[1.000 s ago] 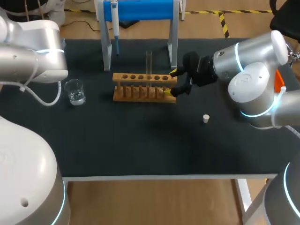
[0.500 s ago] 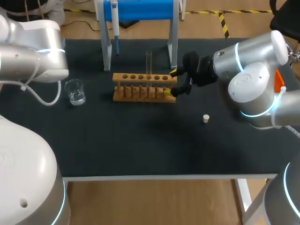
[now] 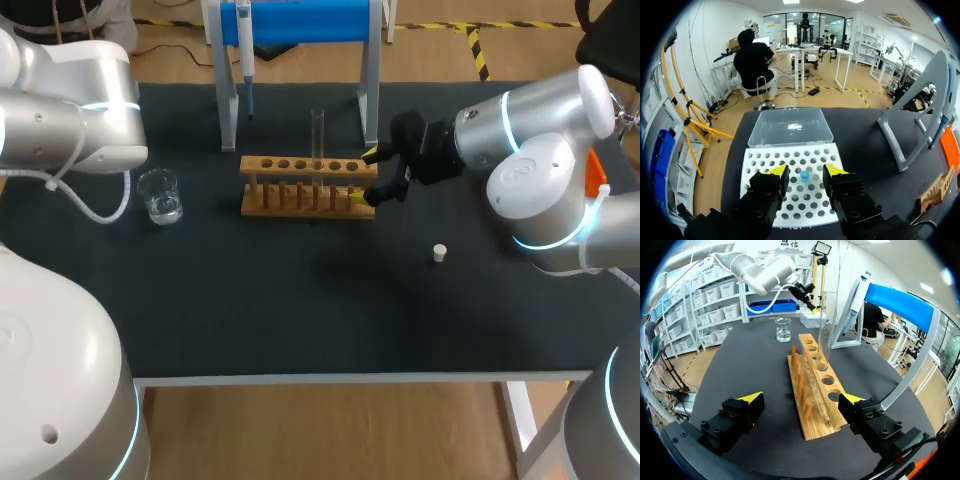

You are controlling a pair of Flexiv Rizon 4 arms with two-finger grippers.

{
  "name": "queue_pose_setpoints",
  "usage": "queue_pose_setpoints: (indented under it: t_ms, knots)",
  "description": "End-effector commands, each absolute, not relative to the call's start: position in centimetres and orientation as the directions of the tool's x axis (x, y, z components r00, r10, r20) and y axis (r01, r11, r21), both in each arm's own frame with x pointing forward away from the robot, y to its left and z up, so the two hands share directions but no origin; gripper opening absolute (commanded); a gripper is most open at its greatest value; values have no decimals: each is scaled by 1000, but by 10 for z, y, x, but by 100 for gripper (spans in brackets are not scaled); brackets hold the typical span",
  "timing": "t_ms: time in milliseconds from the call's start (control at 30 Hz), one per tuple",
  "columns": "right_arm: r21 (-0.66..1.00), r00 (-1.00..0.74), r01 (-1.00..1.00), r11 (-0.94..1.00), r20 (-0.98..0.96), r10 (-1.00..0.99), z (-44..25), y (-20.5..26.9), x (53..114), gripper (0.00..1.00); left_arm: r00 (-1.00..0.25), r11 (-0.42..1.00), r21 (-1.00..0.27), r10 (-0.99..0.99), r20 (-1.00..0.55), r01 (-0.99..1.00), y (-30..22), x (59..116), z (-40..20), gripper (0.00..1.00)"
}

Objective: Invert the test tube, pick up the pipette, mount the tip to pipette, aspirate from beaker and dispense into the tube, eject the tip, return the pipette, and cap with the stopper.

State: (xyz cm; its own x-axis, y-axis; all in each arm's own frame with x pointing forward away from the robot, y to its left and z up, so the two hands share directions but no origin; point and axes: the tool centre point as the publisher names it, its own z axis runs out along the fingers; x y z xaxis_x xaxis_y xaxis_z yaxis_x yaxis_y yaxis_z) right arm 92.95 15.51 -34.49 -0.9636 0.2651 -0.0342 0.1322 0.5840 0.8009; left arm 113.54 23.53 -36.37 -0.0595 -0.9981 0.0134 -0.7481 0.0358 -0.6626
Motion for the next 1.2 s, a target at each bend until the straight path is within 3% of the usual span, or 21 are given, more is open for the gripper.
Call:
queue_pose_setpoints:
  t_ms: [33,833,1100,1200]
  knots:
    - [800,-964,133,585,-33,264,-344,154,930,100,-59,36,-658,-998,12,-753,237,1139,-364,43]
    - [800,-964,133,585,-33,264,-344,154,930,100,-63,44,-652,-998,6,-757,238,1143,-366,37]
    - [800,-964,133,585,-33,264,-344,154,930,100,-61,41,-649,-998,8,-760,239,1143,-368,0]
    - [800,-964,133,585,-33,264,-344,154,930,100,-59,41,-647,-998,7,-761,239,1143,-369,0]
